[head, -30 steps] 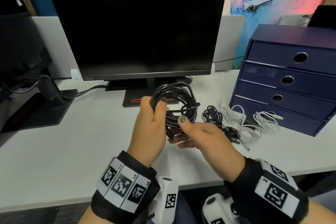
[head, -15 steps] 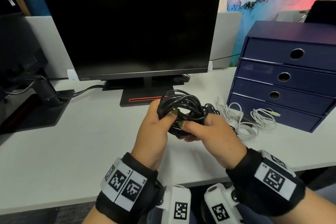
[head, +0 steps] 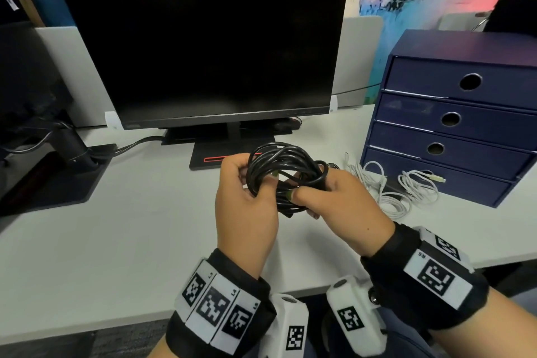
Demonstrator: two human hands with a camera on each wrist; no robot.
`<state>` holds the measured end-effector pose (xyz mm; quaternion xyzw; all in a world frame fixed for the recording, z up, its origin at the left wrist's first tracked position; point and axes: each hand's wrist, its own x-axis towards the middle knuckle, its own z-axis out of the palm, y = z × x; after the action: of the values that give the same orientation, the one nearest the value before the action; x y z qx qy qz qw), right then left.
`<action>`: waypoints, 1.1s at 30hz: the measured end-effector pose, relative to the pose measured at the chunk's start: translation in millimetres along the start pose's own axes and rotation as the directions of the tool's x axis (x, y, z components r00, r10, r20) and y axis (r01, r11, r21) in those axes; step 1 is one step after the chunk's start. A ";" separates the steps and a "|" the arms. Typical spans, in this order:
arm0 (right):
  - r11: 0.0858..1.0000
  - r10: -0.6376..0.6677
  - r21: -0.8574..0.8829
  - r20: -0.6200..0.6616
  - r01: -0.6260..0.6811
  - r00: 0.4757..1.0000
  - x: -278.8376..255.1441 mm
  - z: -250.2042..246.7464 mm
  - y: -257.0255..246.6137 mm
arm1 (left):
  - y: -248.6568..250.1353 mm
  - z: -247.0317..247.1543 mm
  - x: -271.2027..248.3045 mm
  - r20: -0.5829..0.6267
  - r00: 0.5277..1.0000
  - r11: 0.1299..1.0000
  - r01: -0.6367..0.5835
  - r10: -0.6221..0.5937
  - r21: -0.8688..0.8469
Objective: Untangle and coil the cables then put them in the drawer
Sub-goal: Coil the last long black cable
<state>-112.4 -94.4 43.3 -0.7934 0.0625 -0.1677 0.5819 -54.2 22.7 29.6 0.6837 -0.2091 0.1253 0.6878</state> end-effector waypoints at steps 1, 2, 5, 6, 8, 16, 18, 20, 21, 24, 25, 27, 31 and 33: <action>1.000 -0.005 0.026 -0.007 0.005 1.000 0.6 -0.1 1.7 | 1.0 -0.3 -0.2 0.015 1.000 1.000 -0.001 0.001 0.011; 0.999 -0.004 0.052 -0.020 0.005 1.000 2.2 -0.9 4.0 | 2.4 -0.8 0.5 0.038 0.999 1.000 0.005 -0.006 0.018; 0.996 0.007 0.084 -0.043 -0.003 0.999 5.3 -1.7 13.8 | 3.4 -4.1 5.4 0.147 0.983 0.992 0.120 -0.114 -0.035; 0.996 0.018 0.092 -0.025 -0.016 1.000 5.4 -0.3 16.8 | 2.7 -6.5 7.7 0.195 0.967 0.982 0.180 -0.167 -0.053; 0.991 0.045 0.125 0.018 -0.047 0.999 3.5 1.7 21.4 | 2.1 -12.5 11.8 0.317 0.919 0.964 0.262 -0.236 -0.042; 0.881 0.163 0.413 0.194 -0.231 0.967 -3.3 -8.9 23.1 | -1.3 -26.9 18.8 0.554 0.804 0.967 0.255 -0.218 0.010; 0.859 0.179 0.452 0.180 -0.243 0.967 -2.8 -8.5 24.0 | -3.4 -26.1 17.4 0.500 0.842 0.968 0.250 -0.201 -0.033; 0.857 0.207 0.457 0.121 -0.240 0.971 -1.1 -7.6 25.8 | -5.5 -24.6 16.7 0.470 0.857 0.964 0.262 -0.213 -0.040; 0.874 0.207 0.432 0.084 -0.223 0.975 0.2 -7.5 28.7 | -5.8 -24.4 16.8 0.469 0.856 0.963 0.266 -0.219 -0.035; 0.925 0.163 0.346 0.007 -0.155 0.987 0.8 -5.1 34.1 | -5.4 -24.8 16.0 0.465 0.852 0.962 0.273 -0.240 -0.004; 0.925 0.144 0.355 -0.001 -0.134 0.990 0.3 -4.1 34.2 | -4.8 -25.0 15.9 0.458 0.854 0.962 0.274 -0.249 0.011; 0.916 0.101 0.391 -0.006 -0.091 0.995 -1.1 -2.9 32.1 | -4.6 -24.6 15.6 0.437 0.863 0.964 0.265 -0.254 0.037; 0.925 0.092 0.374 -0.029 -0.074 0.995 0.6 -5.4 29.7 | -10.3 -20.1 14.6 0.320 0.926 0.979 0.181 -0.200 0.089; 0.943 0.116 0.319 -0.050 -0.094 0.992 1.9 -6.2 31.2 | -17.0 -19.5 13.7 0.220 0.971 0.992 0.065 -0.087 0.106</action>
<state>-109.7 -110.4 15.9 -0.6795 0.0968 -0.1712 0.7068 -32.1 40.0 21.3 0.7339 -0.2527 0.0308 0.6297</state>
